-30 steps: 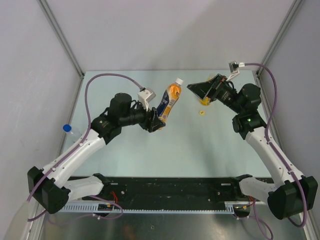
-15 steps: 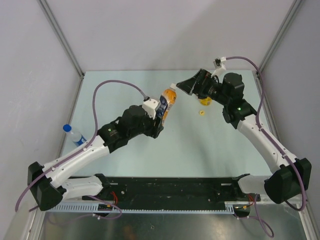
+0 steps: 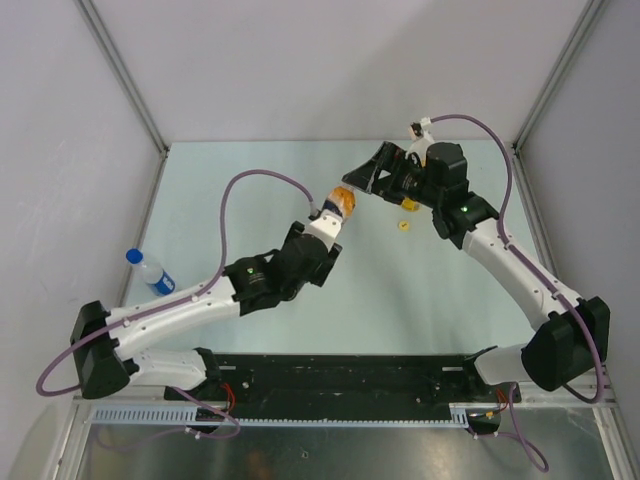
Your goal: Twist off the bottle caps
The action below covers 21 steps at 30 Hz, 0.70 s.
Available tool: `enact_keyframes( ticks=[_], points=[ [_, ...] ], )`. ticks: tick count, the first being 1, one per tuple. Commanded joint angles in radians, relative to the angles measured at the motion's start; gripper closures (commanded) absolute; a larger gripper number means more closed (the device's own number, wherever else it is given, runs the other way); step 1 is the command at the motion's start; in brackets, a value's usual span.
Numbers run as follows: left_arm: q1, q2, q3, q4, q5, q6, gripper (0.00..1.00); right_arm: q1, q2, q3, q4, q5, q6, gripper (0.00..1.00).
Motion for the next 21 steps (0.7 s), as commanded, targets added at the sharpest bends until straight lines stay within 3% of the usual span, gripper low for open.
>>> enact_keyframes(
  ticks=[1,5,14,17,21],
  points=[
    [-0.034,0.034,0.068,-0.006,-0.137,0.0,0.65,0.002,0.009,0.055,0.021,-0.018,0.03,0.07],
    [-0.042,0.045,0.076,-0.009,-0.144,-0.001,0.66,0.0,0.044,0.07,0.015,-0.044,0.039,0.14],
    [-0.045,0.039,0.073,-0.01,-0.131,0.001,0.66,-0.019,0.108,0.082,0.04,-0.111,0.081,0.46],
    [-0.046,0.041,0.074,-0.01,-0.122,0.007,0.67,-0.022,0.115,0.082,0.059,-0.121,0.097,0.47],
    [-0.048,0.042,0.072,-0.011,-0.113,0.005,0.67,-0.028,0.109,0.082,0.079,-0.119,0.104,0.42]
  ],
)
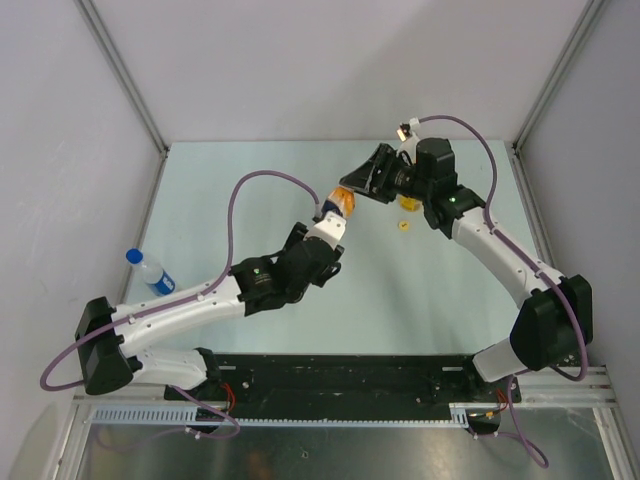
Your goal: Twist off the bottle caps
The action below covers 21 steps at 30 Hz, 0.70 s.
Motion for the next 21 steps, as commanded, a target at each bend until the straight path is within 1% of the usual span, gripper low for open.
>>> enact_keyframes(
  ticks=[1,5,8,17,21],
  points=[
    [-0.01,-0.007,0.042,0.029,-0.013,0.003,0.67,-0.011,-0.007,0.045,0.068,-0.016,0.02,0.41],
    [-0.011,0.0,0.043,0.029,-0.006,0.003,0.67,-0.013,-0.018,0.045,0.074,-0.013,0.015,0.35],
    [-0.012,0.005,0.046,0.028,0.0,0.004,0.67,-0.013,-0.016,0.045,0.069,-0.004,0.009,0.35],
    [-0.02,0.009,0.054,0.027,-0.001,0.014,0.67,-0.015,-0.003,0.045,0.058,0.034,0.005,0.45],
    [-0.021,0.01,0.053,0.027,-0.005,0.016,0.67,-0.015,-0.001,0.046,0.068,0.033,0.005,0.56]
  ],
)
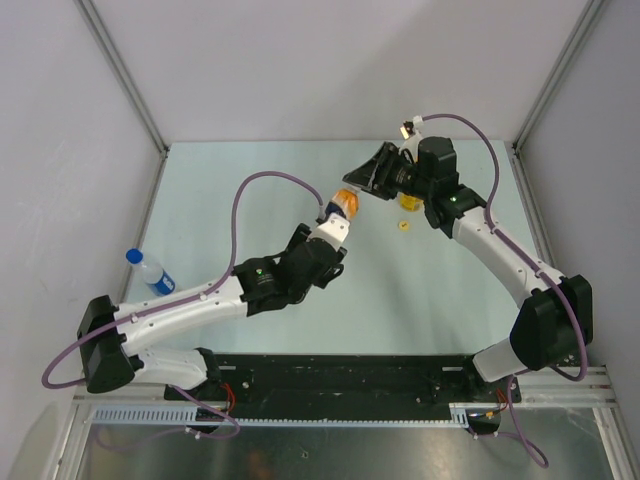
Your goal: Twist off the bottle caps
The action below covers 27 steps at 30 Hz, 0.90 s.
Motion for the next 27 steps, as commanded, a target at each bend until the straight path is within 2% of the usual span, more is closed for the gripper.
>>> enact_keyframes(
  ticks=[1,7,12,13,27],
  points=[
    [-0.01,-0.001,0.048,0.027,-0.013,0.011,0.67,-0.005,-0.001,0.046,0.036,0.014,-0.003,0.58],
    [-0.011,0.002,0.051,0.025,-0.013,0.01,0.67,-0.006,-0.001,0.045,0.024,0.008,-0.005,0.7],
    [-0.013,-0.002,0.049,0.026,-0.009,0.006,0.68,-0.009,-0.003,0.044,0.028,0.002,-0.004,0.95],
    [-0.013,-0.005,0.048,0.026,-0.007,0.005,0.68,-0.01,-0.004,0.043,0.032,-0.003,-0.003,0.98],
    [-0.013,-0.045,0.061,0.042,0.078,-0.014,0.68,-0.027,-0.152,-0.094,0.291,-0.097,-0.016,1.0]
  ],
)
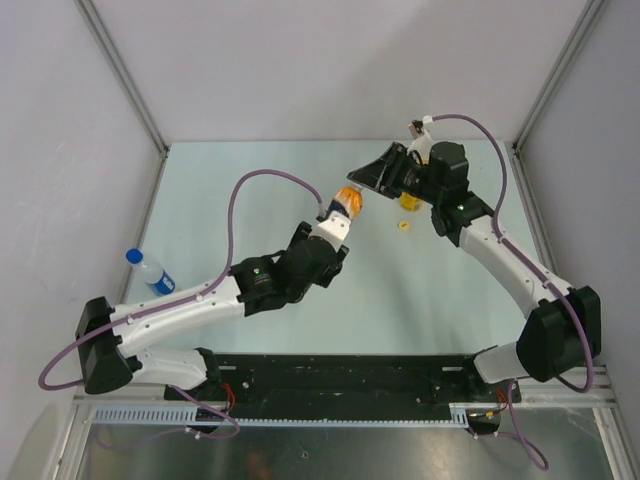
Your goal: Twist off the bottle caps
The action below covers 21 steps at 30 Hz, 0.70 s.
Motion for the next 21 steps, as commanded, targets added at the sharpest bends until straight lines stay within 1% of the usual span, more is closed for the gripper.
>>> enact_keyframes(
  ticks=[1,4,7,16,21],
  points=[
    [-0.01,-0.039,0.05,0.037,0.063,-0.014,0.68,-0.021,-0.115,-0.042,0.196,-0.074,-0.002,1.0],
    [-0.01,-0.061,0.051,0.06,0.101,-0.015,0.69,-0.048,-0.154,-0.089,0.279,-0.118,0.025,1.0],
    [-0.011,-0.092,0.046,0.098,0.168,0.001,0.69,-0.073,-0.182,-0.117,0.353,-0.173,0.045,1.0],
    [-0.01,-0.144,0.038,0.206,0.485,0.087,0.71,-0.091,-0.238,-0.172,0.612,-0.398,0.043,1.0],
    [-0.009,-0.163,0.041,0.249,0.635,0.119,0.72,-0.094,-0.225,-0.183,0.781,-0.57,0.086,1.0]
  ],
)
